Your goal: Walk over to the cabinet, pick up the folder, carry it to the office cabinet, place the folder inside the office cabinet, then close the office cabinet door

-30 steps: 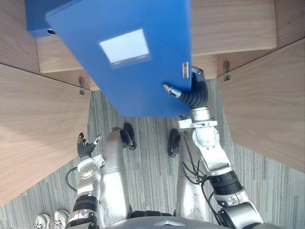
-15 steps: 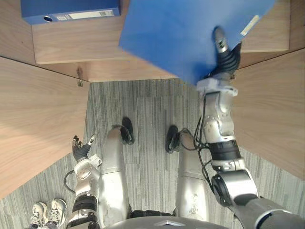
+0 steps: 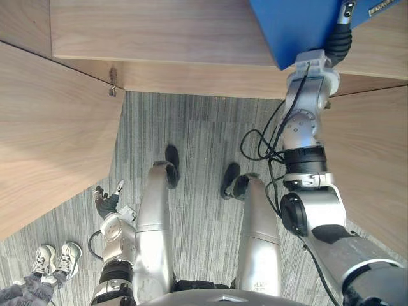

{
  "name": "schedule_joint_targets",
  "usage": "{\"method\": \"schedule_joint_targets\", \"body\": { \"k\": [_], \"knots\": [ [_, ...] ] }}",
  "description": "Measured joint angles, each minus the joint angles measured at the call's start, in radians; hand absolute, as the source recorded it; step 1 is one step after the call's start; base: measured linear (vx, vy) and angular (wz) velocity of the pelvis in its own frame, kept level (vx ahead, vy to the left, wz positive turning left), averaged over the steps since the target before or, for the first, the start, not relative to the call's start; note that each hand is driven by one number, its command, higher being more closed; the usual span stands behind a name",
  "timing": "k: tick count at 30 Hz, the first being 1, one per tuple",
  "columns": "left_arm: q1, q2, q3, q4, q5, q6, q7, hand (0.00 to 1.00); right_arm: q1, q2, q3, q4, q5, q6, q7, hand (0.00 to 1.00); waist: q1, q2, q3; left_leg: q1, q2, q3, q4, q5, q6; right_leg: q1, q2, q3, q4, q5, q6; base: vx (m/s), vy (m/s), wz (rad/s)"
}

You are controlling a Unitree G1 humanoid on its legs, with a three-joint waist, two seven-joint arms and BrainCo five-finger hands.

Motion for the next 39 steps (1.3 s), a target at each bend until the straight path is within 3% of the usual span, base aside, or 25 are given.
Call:
{"method": "schedule_joint_targets", "body": {
  "k": [4,12,13,26,39],
  "knots": [
    [0.0,-0.008,-0.005,-0.042,-0.001,-0.008,0.006,0.0,-0.067,-0.022,-0.05,0.034,0.06,-0.036,-0.024,1.0,0.002,-0.007,0.004,-0.032,-0.018,-0.01,-0.031,0.029,-0.002,-0.029,-0.015,-0.015,-0.008,0.006,-0.01,-0.05,-0.057,0.19],
    [0.005,-0.01,-0.025,-0.091,0.001,-0.008,0.012,0.0,-0.176,-0.096,-0.086,0.096,0.124,-0.045,-0.065,1.0,0.007,-0.007,0.005,-0.072,-0.041,-0.034,-0.068,0.065,-0.012,-0.061,-0.031,-0.043,-0.017,0.008,-0.015,-0.03,-0.041,0.13],
    [0.005,-0.01,-0.027,-0.095,0.002,-0.008,0.012,0.0,-0.193,-0.106,-0.087,0.113,0.128,-0.045,-0.067,0.0,0.007,-0.007,0.005,-0.075,-0.041,-0.036,-0.071,0.068,-0.014,-0.063,-0.031,-0.046,-0.019,0.009,-0.016,-0.02,-0.029,0.04],
    [0.005,-0.012,-0.045,-0.115,0.001,-0.01,0.031,0.0,-0.222,-0.163,-0.089,0.116,0.188,-0.067,-0.09,0.0,0.005,-0.007,0.005,-0.082,-0.053,-0.065,-0.155,0.128,-0.04,-0.068,-0.032,-0.092,-0.05,0.017,-0.03,-0.02,-0.028,0.09],
    [0.006,-0.012,-0.044,-0.116,0.001,-0.01,0.031,0.0,-0.195,-0.188,-0.082,0.116,0.17,-0.056,-0.079,0.0,0.002,-0.007,0.004,-0.082,-0.052,-0.067,-0.154,0.133,-0.038,-0.068,-0.031,-0.094,-0.047,0.019,-0.034,0.0,-0.001,0.0]
  ]
}}
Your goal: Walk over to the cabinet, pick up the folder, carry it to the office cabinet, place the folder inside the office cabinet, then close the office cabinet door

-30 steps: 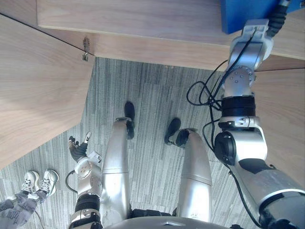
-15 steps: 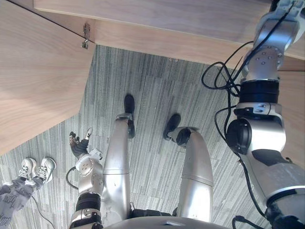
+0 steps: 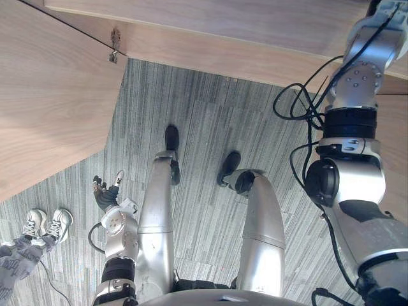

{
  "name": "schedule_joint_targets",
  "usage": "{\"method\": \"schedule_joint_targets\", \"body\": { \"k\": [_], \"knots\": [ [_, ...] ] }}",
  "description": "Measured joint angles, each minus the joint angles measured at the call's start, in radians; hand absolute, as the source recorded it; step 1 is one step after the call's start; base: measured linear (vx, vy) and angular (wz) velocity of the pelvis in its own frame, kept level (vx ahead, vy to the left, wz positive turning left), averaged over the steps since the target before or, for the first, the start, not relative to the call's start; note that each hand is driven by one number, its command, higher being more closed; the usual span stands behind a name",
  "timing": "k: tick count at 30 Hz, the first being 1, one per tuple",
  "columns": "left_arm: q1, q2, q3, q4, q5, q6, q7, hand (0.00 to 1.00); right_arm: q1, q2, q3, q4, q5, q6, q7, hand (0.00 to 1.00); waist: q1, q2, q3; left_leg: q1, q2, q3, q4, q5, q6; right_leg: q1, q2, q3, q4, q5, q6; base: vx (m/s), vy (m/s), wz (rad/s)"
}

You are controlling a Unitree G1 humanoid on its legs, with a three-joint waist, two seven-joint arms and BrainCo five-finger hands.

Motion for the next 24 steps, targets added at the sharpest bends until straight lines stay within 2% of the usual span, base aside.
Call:
{"method": "schedule_joint_targets", "body": {
  "k": [4,7,14,19,22,24],
  "knots": [
    [-0.001,0.02,0.001,0.002,0.002,0.004,0.0,0.0,0.037,-0.011,0.053,-0.002,-0.11,0.049,0.022,0.0,-0.025,-0.001,-0.001,-0.001,0.007,0.005,0.006,0.0,0.0,0.002,0.004,0.0,-0.003,0.005,-0.008,-0.02,0.015,-0.05],
    [0.0,0.031,0.002,0.002,0.001,0.004,-0.004,0.0,0.071,-0.068,0.079,-0.003,-0.156,0.092,0.026,0.0,-0.024,-0.002,-0.001,-0.001,0.015,0.005,0.006,0.001,0.002,0.002,0.013,0.0,-0.009,0.011,-0.018,-0.03,0.012,-0.08],
    [0.007,0.048,0.002,0.001,0.0,0.02,-0.032,0.0,0.143,-0.19,0.158,-0.006,-0.277,0.195,0.108,0.0,-0.043,-0.006,-0.003,0.005,0.034,0.009,-0.005,0.006,0.009,0.01,0.032,-0.001,-0.042,0.037,-0.02,-0.02,0.016,-0.1],
    [0.007,0.071,0.003,0.002,0.001,0.029,-0.047,0.0,0.18,-0.236,0.198,-0.007,-0.343,0.226,0.15,0.0,-0.047,-0.008,-0.005,0.04,0.043,0.02,-0.025,0.012,0.013,0.042,0.04,0.0,-0.07,0.052,-0.021,-0.01,0.016,-0.08],
    [0.007,0.09,0.008,0.004,0.001,0.034,-0.057,0.0,0.206,-0.254,0.233,-0.008,-0.343,0.241,0.18,0.0,-0.049,-0.033,-0.019,0.049,0.049,0.031,-0.046,0.018,0.017,0.044,0.045,0.004,-0.089,0.063,-0.025,-0.02,0.01,-0.07],
    [0.007,0.094,0.007,0.005,0.0,0.042,-0.07,0.0,0.206,-0.274,0.26,-0.008,-0.354,0.244,0.202,0.0,-0.05,-0.036,-0.02,0.049,0.055,0.03,-0.051,0.021,0.018,0.047,0.054,0.003,-0.106,0.074,-0.023,-0.02,0.014,-0.1]
  ]
}}
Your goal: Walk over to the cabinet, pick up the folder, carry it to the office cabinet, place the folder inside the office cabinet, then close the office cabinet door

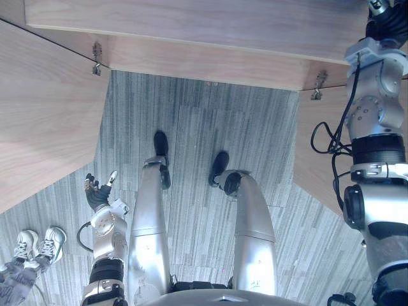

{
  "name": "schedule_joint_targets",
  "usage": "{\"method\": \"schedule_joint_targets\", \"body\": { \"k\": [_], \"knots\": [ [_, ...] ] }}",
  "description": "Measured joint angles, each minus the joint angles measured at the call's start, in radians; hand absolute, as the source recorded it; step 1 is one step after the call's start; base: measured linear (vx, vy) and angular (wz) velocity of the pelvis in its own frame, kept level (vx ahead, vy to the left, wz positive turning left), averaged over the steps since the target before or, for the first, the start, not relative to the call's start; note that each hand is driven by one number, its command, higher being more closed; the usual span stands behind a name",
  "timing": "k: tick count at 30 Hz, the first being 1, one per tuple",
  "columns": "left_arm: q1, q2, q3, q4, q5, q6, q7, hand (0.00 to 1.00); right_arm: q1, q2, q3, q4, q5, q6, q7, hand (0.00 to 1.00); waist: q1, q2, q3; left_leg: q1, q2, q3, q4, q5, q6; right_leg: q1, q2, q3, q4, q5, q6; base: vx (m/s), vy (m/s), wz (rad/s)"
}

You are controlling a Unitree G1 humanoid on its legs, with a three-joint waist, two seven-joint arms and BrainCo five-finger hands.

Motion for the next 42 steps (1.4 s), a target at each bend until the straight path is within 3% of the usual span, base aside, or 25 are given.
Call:
{"method": "schedule_joint_targets", "body": {
  "k": [4,11,17,21,27,33,34,38,42],
  "knots": [
    [0.0,0.009,0.003,0.001,0.0,0.002,-0.002,0.0,-0.001,-0.071,0.067,-0.005,-0.089,0.019,0.022,0.0,0.001,0.0,0.0,0.005,0.0,0.001,-0.001,0.002,0.003,0.01,0.0,-0.001,-0.008,0.005,0.002,0.0,0.005,-0.01],
    [-0.035,0.018,0.036,0.001,0.001,0.029,-0.024,0.0,0.021,-0.105,0.13,-0.122,-0.562,0.12,0.062,0.0,-0.001,-0.004,-0.002,0.017,0.005,0.006,-0.013,0.005,0.008,0.026,0.006,-0.001,-0.037,0.023,0.008,-0.01,0.011,-0.03],
    [-0.077,0.031,0.092,-0.033,0.003,0.051,-0.029,0.0,0.107,-0.073,0.113,-0.207,-0.862,0.168,0.063,0.0,0.004,-0.006,-0.003,0.024,0.005,0.012,-0.016,0.005,0.008,0.032,0.006,0.002,-0.044,0.026,0.009,0.0,0.0,0.0],
    [-0.084,0.05,0.117,-0.068,0.004,0.06,-0.031,0.0,0.156,-0.043,0.048,-0.236,-0.922,0.191,0.068,0.0,0.003,-0.006,-0.003,0.024,0.005,0.012,-0.017,0.005,0.009,0.031,0.006,0.002,-0.044,0.027,0.008,0.0,0.0,0.0],
    [-0.083,0.05,0.134,-0.122,0.041,0.061,-0.046,0.0,0.238,-0.024,0.016,-0.323,-0.93,0.19,0.128,0.0,0.003,-0.006,-0.003,0.025,0.006,0.013,-0.017,0.005,0.009,0.031,0.006,0.003,-0.044,0.027,0.008,0.0,0.0,0.0],
    [-0.057,0.044,0.135,-0.173,0.062,0.062,-0.049,0.0,0.392,0.107,-0.084,-0.524,-0.933,0.183,0.115,0.0,0.002,-0.006,-0.003,0.03,0.006,0.016,-0.018,0.005,0.009,0.032,0.006,0.008,-0.044,0.027,0.008,0.0,0.0,0.0],
    [-0.056,0.043,0.136,-0.177,0.065,0.062,-0.049,0.0,0.41,0.143,-0.1,-0.555,-0.953,0.179,0.089,1.0,0.003,-0.006,-0.003,0.035,0.007,0.021,-0.02,0.005,0.009,0.034,0.006,0.012,-0.044,0.027,0.008,-0.01,0.0,-0.04],
    [-0.056,0.033,0.133,-0.2,0.096,0.059,-0.041,0.0,0.417,0.236,-0.1,-0.572,-1.024,0.148,-0.002,1.0,0.002,-0.006,-0.003,0.051,0.009,0.03,-0.022,0.003,0.012,0.044,0.009,0.021,-0.044,0.028,0.008,-0.01,0.0,-0.03],
    [-0.057,0.007,0.128,-0.198,0.119,0.058,-0.026,0.0,0.399,0.283,-0.097,-0.572,-1.049,0.145,-0.059,1.0,0.005,-0.006,-0.003,0.05,0.01,0.029,-0.022,0.003,0.012,0.042,0.009,0.021,-0.043,0.028,0.007,0.0,0.0,0.0]
  ]
}}
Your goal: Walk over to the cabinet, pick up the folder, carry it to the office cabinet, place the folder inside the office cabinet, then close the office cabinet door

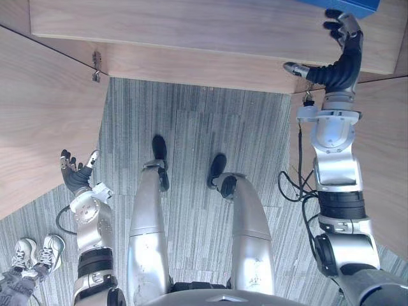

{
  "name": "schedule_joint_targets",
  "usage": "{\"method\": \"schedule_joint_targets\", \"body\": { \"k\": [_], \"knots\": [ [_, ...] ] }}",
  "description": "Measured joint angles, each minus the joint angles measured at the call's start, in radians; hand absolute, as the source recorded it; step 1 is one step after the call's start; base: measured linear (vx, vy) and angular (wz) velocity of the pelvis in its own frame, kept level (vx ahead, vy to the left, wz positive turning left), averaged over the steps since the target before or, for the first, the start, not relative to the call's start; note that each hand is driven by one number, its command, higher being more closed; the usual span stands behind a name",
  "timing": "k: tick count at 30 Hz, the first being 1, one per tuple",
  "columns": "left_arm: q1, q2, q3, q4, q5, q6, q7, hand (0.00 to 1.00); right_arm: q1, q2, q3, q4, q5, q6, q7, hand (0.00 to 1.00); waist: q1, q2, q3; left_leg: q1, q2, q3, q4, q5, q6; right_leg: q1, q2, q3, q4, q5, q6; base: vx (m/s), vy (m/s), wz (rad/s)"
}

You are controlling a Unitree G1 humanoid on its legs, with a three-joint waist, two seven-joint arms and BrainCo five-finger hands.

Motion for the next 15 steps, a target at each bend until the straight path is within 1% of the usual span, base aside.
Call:
{"method": "schedule_joint_targets", "body": {
  "k": [2,7,12,15],
  "knots": [
    [0.0,-0.002,-0.019,0.001,0.001,-0.001,0.016,0.0,-0.03,0.03,0.002,0.002,0.0,0.0,-0.025,1.0,0.001,0.0,0.0,-0.005,0.0,0.0,0.0,0.0,0.0,-0.006,0.0,0.0,0.003,0.0,0.0,0.0,0.0,0.0],
    [0.0,-0.007,-0.039,0.002,0.001,-0.008,0.031,0.0,-0.106,0.044,0.007,0.037,0.0,-0.004,-0.084,1.0,0.007,0.0,0.0,-0.028,-0.004,-0.002,0.01,0.001,0.0,-0.031,-0.005,0.002,0.021,-0.003,-0.001,-0.01,0.001,0.02],
    [0.0,-0.012,-0.043,0.002,0.001,-0.021,0.037,0.0,-0.164,0.044,0.006,0.116,0.001,-0.006,-0.105,1.0,0.014,0.0,0.0,-0.044,-0.006,-0.003,0.02,0.0,0.0,-0.049,-0.009,0.003,0.038,-0.007,-0.002,0.0,0.0,0.01],
    [0.0,-0.012,-0.065,0.004,0.001,-0.026,0.046,0.0,-0.219,0.041,0.006,0.177,0.002,-0.007,-0.123,1.0,0.019,-0.001,0.001,-0.07,-0.007,-0.003,0.029,0.002,0.002,-0.076,-0.013,0.003,0.054,-0.01,-0.002,-0.01,0.0,0.01]
  ]
}}
